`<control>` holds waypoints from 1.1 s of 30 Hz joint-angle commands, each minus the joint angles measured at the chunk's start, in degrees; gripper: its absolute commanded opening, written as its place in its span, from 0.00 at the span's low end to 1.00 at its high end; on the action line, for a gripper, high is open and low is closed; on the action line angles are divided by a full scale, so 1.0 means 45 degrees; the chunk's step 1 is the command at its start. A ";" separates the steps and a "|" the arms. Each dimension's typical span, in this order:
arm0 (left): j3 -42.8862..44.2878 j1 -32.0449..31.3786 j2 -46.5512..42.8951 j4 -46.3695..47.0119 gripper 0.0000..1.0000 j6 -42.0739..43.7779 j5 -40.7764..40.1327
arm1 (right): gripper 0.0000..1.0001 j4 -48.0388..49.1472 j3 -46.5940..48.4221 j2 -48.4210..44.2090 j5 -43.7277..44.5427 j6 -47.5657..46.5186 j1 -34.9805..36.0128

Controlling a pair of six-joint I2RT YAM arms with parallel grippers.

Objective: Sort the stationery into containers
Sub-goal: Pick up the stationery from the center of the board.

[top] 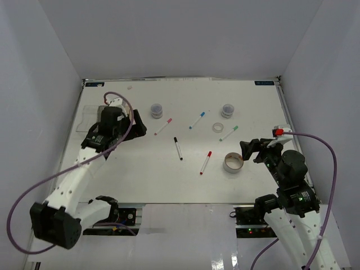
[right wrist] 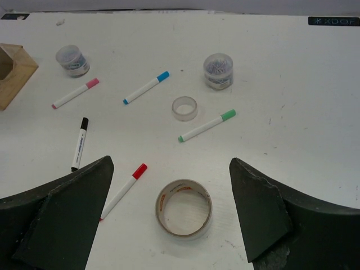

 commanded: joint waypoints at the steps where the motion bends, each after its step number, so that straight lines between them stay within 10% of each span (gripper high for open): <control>1: 0.1501 0.0011 0.2482 0.1463 0.98 0.0497 0.0239 | 0.90 0.0502 -0.0247 0.0087 0.0310 0.0525 0.0058; 16: 0.7964 0.0031 1.1740 0.2716 0.98 0.1260 -0.0873 | 0.90 0.0736 -0.1379 -0.1064 -0.0001 0.0623 0.0078; 33: 0.9787 0.0148 1.4891 0.3047 0.98 0.1202 -0.0171 | 0.90 0.0756 -0.1654 -0.0987 -0.0412 0.0701 0.0097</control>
